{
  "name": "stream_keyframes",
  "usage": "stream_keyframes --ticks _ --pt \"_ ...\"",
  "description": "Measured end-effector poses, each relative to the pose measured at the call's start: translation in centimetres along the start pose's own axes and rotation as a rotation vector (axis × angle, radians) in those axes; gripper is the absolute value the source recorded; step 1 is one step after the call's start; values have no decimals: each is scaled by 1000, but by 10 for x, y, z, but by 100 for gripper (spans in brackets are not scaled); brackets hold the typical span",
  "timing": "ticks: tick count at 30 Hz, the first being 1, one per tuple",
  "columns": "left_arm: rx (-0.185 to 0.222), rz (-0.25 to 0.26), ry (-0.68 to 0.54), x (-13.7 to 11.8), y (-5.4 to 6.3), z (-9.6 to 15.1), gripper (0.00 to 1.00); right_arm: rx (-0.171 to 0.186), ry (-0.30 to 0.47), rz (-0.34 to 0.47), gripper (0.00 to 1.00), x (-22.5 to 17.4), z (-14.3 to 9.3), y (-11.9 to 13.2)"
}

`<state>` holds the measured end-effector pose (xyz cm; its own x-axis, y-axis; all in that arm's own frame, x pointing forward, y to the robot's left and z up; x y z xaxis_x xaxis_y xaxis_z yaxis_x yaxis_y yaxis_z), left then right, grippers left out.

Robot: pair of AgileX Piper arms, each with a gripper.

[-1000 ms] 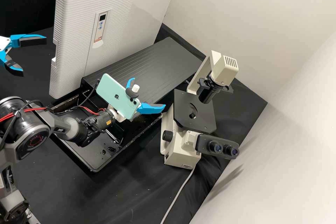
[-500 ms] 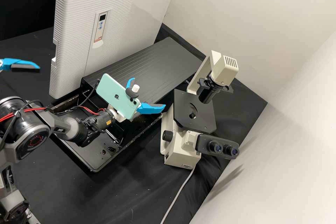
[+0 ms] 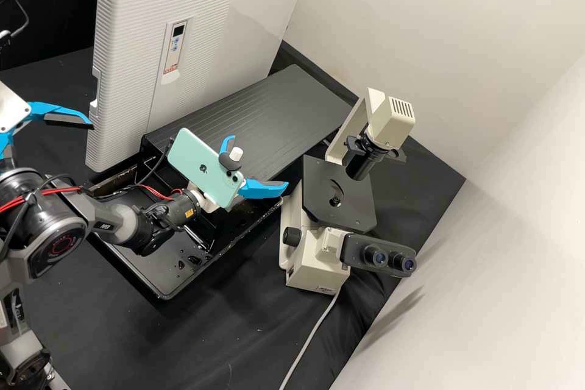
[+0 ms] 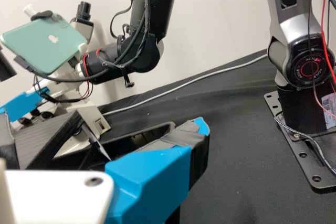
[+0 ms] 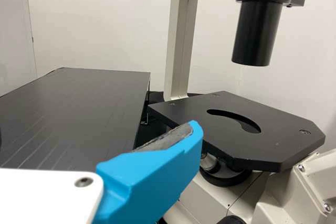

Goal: Close the incubator door

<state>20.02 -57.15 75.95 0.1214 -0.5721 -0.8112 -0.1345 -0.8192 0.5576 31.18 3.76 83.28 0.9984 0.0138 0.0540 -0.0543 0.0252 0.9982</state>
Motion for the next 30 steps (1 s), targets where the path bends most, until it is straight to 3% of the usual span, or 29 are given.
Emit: stream_keyframes --ticks 4,11,14,30 --pt "-20 33 -3 8 6 -7 100 0 0 0 100 0 0 0" --pt "-209 167 102 19 11 -30 100 0 0 0 100 0 0 0" --pt "-265 199 138 21 8 -38 100 0 0 0 100 0 0 0" --pt "-378 245 208 17 -5 -31 100 0 0 0 100 0 0 0"
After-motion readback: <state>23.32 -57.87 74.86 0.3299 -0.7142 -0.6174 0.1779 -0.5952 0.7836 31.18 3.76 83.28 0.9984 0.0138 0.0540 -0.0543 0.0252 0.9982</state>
